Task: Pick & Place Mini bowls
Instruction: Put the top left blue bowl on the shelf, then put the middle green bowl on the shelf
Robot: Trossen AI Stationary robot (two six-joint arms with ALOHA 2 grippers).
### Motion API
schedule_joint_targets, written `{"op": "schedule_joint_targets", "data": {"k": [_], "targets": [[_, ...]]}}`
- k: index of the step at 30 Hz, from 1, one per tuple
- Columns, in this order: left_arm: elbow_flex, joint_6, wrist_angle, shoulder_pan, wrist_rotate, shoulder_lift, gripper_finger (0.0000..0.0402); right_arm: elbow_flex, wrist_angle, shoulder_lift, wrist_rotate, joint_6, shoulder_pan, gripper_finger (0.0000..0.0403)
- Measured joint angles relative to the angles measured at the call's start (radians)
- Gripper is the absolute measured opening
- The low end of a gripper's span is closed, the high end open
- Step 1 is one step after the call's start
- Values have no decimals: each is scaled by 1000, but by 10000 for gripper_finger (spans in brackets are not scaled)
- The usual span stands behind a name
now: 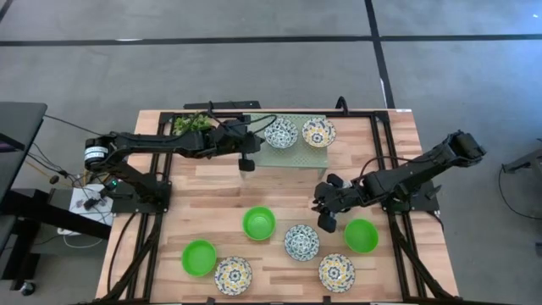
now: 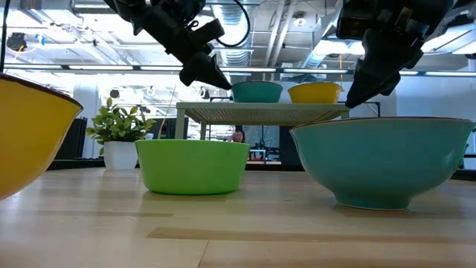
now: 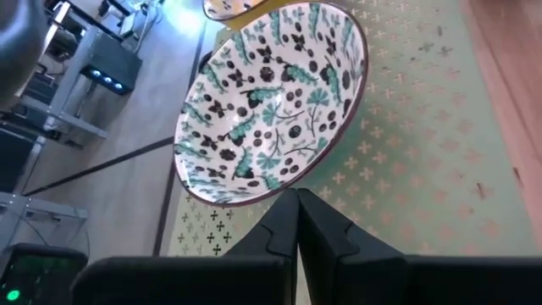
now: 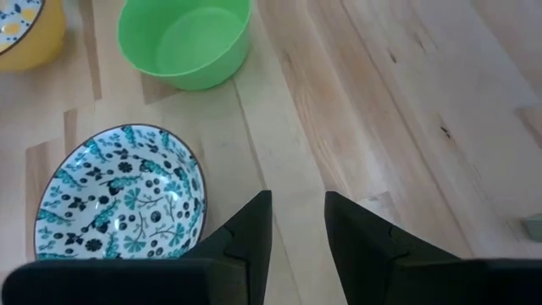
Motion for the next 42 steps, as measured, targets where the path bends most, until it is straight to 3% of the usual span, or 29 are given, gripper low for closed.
{"op": "schedule_joint_targets", "data": {"k": [16,21,24,29,33,36,42], "targets": [[1,0,83,17,40,44,7,0,0,0,-5,-44,3,107],[1,-2,67,-9,-35,9,9,0,0,0,-5,-44,3,107],[1,-24,7,-60,-51,-45,13,0,0,0,-5,-44,3,107],[1,-188,-157,-184,-42,-152,12,0,6,0,0,-43,2,107],[2,-305,-287,-278,93,-218,12,0,30,0,7,-43,2,107],[1,-379,-322,-349,158,-238,22,0,60,0,21,-43,2,107],[-32,-439,-323,-485,159,-216,65,0,103,0,32,-42,2,107]]}}
